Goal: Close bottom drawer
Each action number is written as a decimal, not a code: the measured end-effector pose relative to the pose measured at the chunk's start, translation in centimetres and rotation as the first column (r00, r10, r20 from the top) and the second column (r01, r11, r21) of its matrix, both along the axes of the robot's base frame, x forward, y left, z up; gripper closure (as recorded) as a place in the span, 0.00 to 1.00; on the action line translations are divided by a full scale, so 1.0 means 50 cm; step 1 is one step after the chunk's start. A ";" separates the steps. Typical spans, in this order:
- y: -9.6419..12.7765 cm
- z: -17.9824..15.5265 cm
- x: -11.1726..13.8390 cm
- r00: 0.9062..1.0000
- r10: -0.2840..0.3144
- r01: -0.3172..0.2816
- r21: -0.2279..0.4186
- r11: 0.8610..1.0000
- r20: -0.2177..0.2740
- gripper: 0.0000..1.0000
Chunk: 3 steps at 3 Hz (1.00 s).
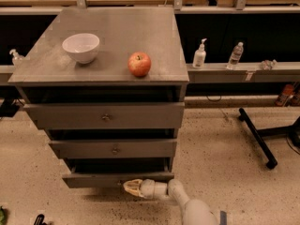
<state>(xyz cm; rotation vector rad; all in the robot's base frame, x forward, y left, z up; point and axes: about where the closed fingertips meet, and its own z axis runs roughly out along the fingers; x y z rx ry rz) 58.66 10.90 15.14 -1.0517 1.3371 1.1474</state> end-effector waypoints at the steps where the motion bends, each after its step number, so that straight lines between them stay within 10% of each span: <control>1: -0.004 0.004 0.004 1.000 -0.003 0.003 -0.005 1.000 0.011 1.00; 3: -0.030 0.057 0.080 0.991 -0.011 0.019 -0.065 0.998 0.131 1.00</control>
Offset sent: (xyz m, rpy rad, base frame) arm 0.0601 -0.0422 0.0558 -0.1260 -0.2526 -0.0787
